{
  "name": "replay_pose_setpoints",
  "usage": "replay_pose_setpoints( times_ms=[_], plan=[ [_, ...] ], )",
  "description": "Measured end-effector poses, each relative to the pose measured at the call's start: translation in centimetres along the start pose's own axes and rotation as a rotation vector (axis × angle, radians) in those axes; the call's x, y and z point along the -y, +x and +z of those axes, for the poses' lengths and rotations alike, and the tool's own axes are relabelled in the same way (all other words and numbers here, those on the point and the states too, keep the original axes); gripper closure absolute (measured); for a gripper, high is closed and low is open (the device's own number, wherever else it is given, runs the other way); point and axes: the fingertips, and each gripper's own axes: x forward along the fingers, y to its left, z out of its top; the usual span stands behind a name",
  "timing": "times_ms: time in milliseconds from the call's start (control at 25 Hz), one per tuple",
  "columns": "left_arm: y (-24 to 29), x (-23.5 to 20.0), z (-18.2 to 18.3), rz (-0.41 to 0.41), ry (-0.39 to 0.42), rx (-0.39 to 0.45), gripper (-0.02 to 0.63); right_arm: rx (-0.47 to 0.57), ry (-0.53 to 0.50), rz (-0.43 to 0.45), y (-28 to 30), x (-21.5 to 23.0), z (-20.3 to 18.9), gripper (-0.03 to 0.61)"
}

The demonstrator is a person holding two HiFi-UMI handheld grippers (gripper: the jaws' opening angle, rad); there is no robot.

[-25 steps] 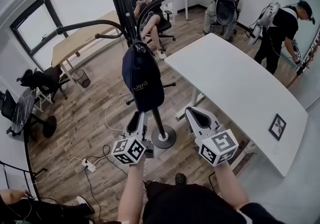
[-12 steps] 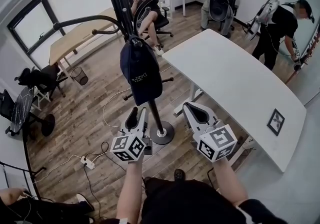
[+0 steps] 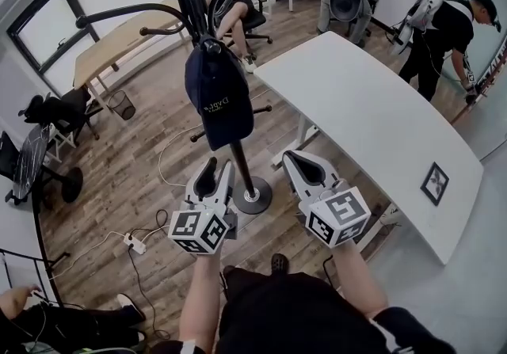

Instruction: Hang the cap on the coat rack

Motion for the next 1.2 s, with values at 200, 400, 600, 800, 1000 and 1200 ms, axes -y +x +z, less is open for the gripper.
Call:
replay_pose_setpoints(
  times_ms=[200, 400, 600, 800, 1000, 1200],
  plan=[
    [-0.6, 1.3, 0.7, -0.009, 0.079, 0.007, 0.471, -0.003, -0.012, 0.014, 0.1, -0.6, -0.4, 0.546],
    [-1.2, 3.1, 1.3, -0.019, 0.151, 0.017, 0.509, 0.000, -0.030, 0.021, 0.0, -1.1, -0.7, 0.546],
    [-1.4, 4.3, 1.9, -0.036, 0.192, 0.022, 0.568, 0.003, -0.037, 0.028, 0.1, -1.4, -0.7, 0.546],
    [-1.2, 4.9, 1.6, -0.053, 0.208, 0.004, 0.595, 0.013, -0.032, 0.026, 0.3, -1.5, -0.7, 0.546],
    [-0.9, 4.9, 1.1, -0.050, 0.214, -0.024, 0.598, 0.018, -0.042, 0.038, 0.4, -1.9, -0.7, 0.546],
    [-0.8, 4.6, 0.7, -0.045, 0.200, -0.045, 0.598, 0.029, -0.056, 0.084, 0.4, -2.7, -0.6, 0.548]
  ],
)
